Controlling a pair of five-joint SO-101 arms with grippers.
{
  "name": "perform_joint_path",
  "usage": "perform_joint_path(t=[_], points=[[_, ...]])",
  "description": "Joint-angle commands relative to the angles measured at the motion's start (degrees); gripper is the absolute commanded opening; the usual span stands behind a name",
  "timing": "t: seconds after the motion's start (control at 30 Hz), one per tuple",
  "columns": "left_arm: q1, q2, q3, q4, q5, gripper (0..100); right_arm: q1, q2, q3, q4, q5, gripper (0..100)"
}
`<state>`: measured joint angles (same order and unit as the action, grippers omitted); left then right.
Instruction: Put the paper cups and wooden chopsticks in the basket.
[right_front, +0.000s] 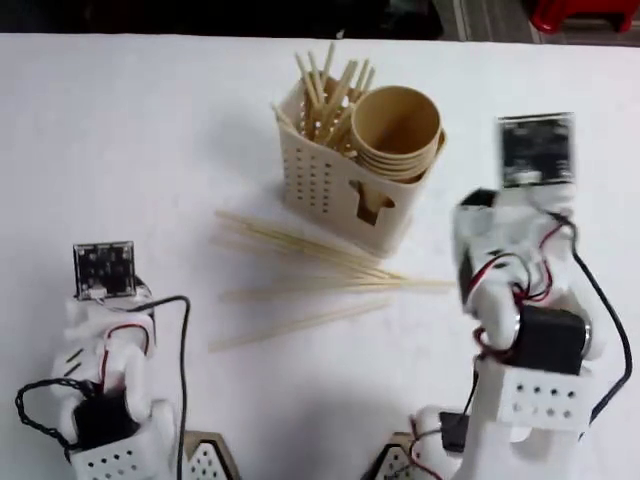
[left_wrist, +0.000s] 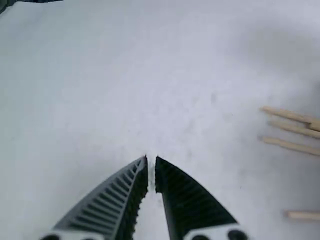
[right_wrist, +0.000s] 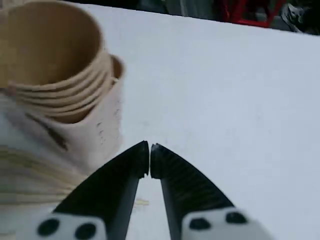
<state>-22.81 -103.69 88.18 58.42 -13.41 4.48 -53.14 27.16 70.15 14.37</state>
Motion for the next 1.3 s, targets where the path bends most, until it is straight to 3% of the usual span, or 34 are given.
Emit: perform_joint_path(t=[0.0,0.17,0.27,0.43,0.73,1.27], points=[[-0.57,-0.75,-0.26,-1.23,0.35,5,-15.52,0.13,-8.62,9.98,6.68,2.8],[-0.57,-0.75,-0.18,-1.23,0.35,5,-33.19,4.53,-8.97,13.85,9.05,3.8],[-0.57,-0.75,-0.18,-1.23,0.35,5,-39.43,11.82,-9.23,13.49,9.58,4.3],[-0.57,-0.75,-0.09,-1.23,0.26,5,-47.16,24.66,-9.41,12.26,17.76,4.6],[-0.57,-0.75,0.0,-1.14,0.26,5,-47.25,46.99,-18.99,9.8,26.29,18.5],[-0.66,-0.75,0.0,-0.35,-2.37,5,-39.16,88.4,-55.74,9.8,27.69,18.3]])
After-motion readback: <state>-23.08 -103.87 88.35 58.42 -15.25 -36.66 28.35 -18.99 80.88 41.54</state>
